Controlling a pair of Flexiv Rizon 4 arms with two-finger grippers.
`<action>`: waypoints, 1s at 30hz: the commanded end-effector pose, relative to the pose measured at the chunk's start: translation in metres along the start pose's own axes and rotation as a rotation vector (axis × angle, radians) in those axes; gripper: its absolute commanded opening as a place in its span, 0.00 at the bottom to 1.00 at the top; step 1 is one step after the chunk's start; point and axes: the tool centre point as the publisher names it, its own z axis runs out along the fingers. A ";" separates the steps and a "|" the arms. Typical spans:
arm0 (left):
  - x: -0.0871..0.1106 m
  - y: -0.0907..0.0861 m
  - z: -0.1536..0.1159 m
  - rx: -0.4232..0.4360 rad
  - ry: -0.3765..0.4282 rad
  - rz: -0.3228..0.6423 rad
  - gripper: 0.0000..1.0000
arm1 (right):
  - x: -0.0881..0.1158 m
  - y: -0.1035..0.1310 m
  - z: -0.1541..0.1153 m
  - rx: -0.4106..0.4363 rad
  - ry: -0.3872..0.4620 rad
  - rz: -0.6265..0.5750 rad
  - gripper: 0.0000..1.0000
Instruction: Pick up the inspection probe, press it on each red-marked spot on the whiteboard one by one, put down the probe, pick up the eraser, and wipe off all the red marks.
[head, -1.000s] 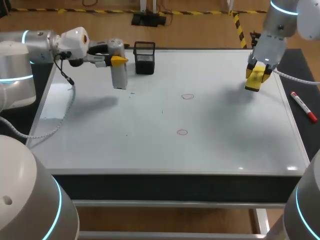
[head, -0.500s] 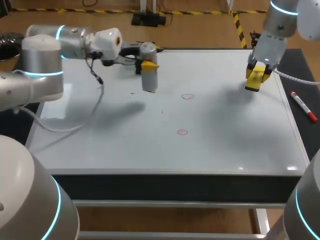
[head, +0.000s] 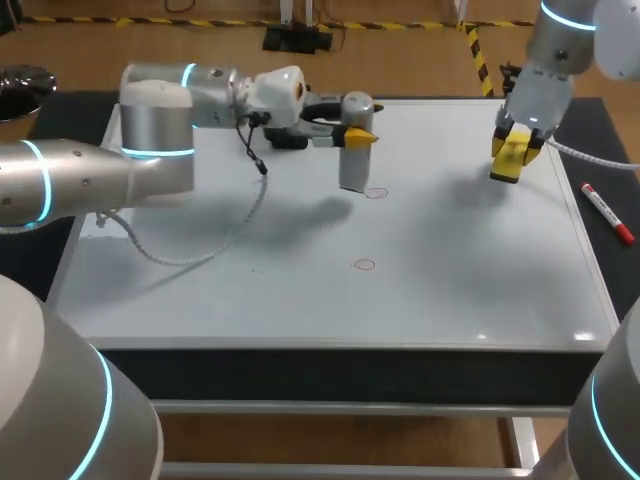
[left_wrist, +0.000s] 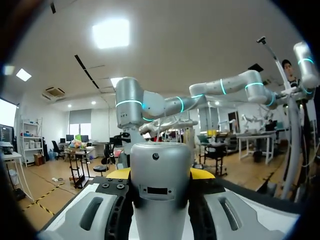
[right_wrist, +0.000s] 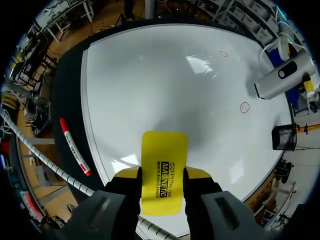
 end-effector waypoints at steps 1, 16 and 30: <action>-0.012 0.014 0.011 0.044 0.024 -0.006 0.00 | 0.001 0.000 -0.001 0.002 0.002 -0.002 0.00; -0.026 0.030 0.028 0.038 0.026 0.003 0.00 | 0.001 0.000 -0.001 0.002 0.002 -0.002 0.00; -0.032 0.038 0.028 0.028 0.020 0.011 0.00 | 0.001 0.000 -0.001 0.002 0.002 -0.002 0.00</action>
